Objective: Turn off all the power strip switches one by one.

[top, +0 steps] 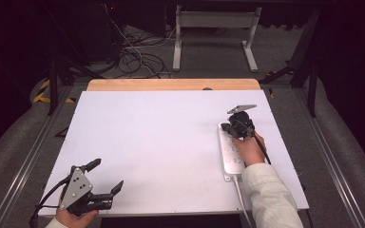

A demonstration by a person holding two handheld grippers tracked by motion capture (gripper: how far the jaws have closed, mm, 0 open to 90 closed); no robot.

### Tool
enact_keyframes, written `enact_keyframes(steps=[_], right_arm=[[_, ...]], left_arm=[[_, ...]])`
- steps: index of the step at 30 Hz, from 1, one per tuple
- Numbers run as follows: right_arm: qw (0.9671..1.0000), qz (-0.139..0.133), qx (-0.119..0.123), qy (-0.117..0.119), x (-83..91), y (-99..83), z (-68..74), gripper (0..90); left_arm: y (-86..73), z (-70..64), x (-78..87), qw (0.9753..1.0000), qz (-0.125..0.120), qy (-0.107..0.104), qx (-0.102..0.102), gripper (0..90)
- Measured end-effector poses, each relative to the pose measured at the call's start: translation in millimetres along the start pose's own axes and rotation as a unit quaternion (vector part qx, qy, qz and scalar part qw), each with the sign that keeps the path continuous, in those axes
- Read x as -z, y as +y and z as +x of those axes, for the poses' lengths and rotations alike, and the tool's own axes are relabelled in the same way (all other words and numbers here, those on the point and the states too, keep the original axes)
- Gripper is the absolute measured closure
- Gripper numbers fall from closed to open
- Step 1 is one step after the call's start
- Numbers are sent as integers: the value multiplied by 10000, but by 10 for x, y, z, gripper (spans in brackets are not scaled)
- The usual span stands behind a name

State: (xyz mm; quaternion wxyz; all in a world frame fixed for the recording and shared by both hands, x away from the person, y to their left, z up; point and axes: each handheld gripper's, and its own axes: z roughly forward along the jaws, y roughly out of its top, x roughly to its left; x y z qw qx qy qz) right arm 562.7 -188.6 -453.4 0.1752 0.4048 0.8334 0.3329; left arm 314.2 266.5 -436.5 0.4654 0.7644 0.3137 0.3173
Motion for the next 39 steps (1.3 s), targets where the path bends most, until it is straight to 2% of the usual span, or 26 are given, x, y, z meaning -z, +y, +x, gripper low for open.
enact_keyframes(steps=[11, 12, 13, 14, 18, 22, 29, 33, 39], right_arm=[[9999, 21, 29, -126, -16, 12, 28, 900], [9999, 39, 94, -135, -15, 18, 35, 900], [9996, -62, 182, -229, 11, 25, 53, 900], [9995, -19, 183, -247, 26, 34, 57, 900], [9989, -462, 29, 12, 121, 25, 39, 900], [9979, -610, 199, 3, 246, 73, 79, 900], [9958, -864, 292, 85, 464, 119, 171, 900], [9946, -1009, 206, 126, 542, 122, 192, 793], [9924, -1169, 329, 180, 672, 114, 257, 623]], left_arm=[[2, -4, 8, 10000, -10, 1, 17, 74], [1, 1, 10, 10000, -16, 11, 19, 74], [0, 5, 10, 10000, -21, 5, 35, 73], [-2, 16, 8, 10000, -13, 5, 36, 74], [-2, 27, -22, 10000, 12, -1, 75, 74], [4, 10, -16, 10000, 13, 16, 38, 74], [3, 13, -20, 10000, 13, 23, 42, 74], [2, 24, -27, 10000, 23, 18, 56, 74], [7, 17, -39, 10000, 27, 3, 36, 74]])
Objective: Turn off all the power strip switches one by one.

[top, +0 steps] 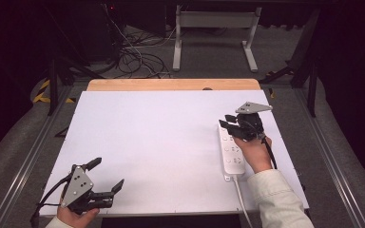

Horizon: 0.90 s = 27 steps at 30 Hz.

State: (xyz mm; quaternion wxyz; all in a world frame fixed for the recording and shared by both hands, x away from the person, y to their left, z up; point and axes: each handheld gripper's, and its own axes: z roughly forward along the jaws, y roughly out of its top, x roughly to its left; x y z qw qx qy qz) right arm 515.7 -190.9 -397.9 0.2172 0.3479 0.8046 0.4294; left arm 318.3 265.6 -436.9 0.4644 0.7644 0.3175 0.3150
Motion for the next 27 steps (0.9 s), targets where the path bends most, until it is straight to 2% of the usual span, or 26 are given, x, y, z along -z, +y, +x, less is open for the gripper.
enact_keyframes(steps=[3, 9, 13, 16, 22, 27], right_arm=[[9999, -113, -34, 29, 68, 9, 17, 526], [9993, -278, -20, 239, 241, 7, 40, 329], [9976, -571, 142, 353, 412, -59, 105, 238], [9965, -728, 146, 392, 518, -126, 156, 159], [9940, -924, 159, 567, 654, -319, 233, 82], [9936, -886, 101, 692, 728, -551, 254, 64]], left_arm=[[2, -3, 1, 10000, -8, -2, -1, 74], [-1, 4, 10, 10000, -11, 5, 7, 74], [1, 4, 6, 10000, -20, 2, 6, 74], [4, -2, 7, 10000, -17, 16, -8, 74], [2, -10, 13, 10000, -32, 8, 47, 74], [4, -5, 18, 10000, -36, 13, 2, 73]])
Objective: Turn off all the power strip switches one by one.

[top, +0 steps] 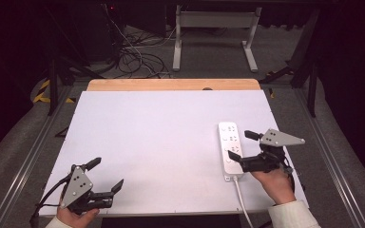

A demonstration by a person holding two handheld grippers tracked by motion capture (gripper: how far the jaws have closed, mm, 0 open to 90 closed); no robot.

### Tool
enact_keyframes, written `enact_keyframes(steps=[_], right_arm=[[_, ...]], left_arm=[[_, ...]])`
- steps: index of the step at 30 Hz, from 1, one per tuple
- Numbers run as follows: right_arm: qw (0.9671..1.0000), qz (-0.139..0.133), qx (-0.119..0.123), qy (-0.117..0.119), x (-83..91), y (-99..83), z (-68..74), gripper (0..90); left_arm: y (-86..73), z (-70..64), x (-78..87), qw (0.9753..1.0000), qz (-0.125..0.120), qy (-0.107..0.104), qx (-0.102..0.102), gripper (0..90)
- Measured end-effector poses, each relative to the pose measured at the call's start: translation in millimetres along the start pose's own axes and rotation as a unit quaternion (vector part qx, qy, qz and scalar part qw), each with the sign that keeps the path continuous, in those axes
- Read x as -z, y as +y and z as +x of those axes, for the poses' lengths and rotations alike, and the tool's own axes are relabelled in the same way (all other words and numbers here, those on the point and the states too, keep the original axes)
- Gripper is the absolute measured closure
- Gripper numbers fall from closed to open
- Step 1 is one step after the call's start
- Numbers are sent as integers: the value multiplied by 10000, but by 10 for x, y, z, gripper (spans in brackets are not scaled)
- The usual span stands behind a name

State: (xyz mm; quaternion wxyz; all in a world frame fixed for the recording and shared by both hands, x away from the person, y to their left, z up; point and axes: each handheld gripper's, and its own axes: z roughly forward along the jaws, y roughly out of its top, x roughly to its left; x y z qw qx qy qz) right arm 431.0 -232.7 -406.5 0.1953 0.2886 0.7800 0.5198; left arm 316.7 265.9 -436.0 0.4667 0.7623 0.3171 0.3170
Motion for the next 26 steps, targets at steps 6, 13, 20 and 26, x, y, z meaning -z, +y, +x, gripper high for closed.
enact_keyframes(steps=[6, 13, 20, 26], right_arm=[[9994, 259, -220, -19, 142, -211, -37, 64], [9997, 223, -69, -94, 230, -426, -17, 56], [9992, 358, 132, -96, 227, -557, 5, 3], [9992, 339, 135, -134, 242, -569, 27, 0]], left_arm=[[3, -4, 1, 10000, -10, -4, -24, 73], [2, -3, 4, 10000, -22, -20, -25, 73], [3, 3, 10, 10000, -44, -22, -11, 72], [-6, 18, 9, 9999, -54, -81, 68, 63]])
